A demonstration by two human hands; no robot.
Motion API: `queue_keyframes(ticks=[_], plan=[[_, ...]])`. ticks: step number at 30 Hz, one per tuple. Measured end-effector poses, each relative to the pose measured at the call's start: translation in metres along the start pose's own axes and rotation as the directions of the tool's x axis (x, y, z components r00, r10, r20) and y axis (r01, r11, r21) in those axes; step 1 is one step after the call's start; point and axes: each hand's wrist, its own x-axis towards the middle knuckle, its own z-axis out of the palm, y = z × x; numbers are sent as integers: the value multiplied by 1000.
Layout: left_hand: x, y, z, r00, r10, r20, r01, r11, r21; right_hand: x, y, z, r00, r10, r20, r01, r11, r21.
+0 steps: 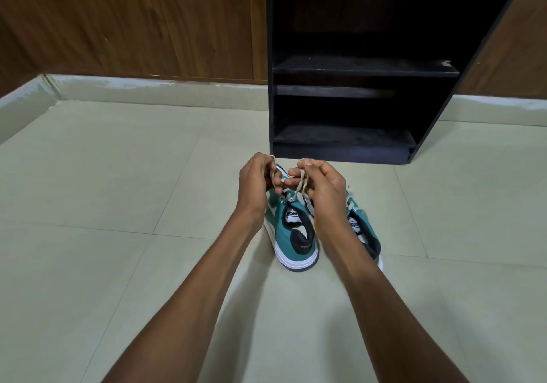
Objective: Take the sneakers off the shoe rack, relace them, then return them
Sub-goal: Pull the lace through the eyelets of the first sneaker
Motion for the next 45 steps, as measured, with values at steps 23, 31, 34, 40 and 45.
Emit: queue_keyframes(ticks=[23, 31, 34, 40, 45], plan=[[-4, -3, -3, 999, 34, 21, -37, 990, 139, 16, -2, -10, 989, 145, 35, -142, 987, -82], [1, -3, -6, 998, -63, 26, 58, 985, 164, 16, -3, -15, 979, 175, 99, -168, 983, -79], [0, -4, -9, 999, 43, -2, -40, 956, 291, 18, -3, -12, 984, 166, 62, -154, 974, -164], [3, -5, -24, 792, 407, 455, -610, 546, 575, 23, 7, -5, 987, 160, -32, -163, 950, -265], [6, -11, -25, 672, 472, 571, -714, 207, 669, 27, 7, -3, 990, 122, -77, -139, 952, -271]])
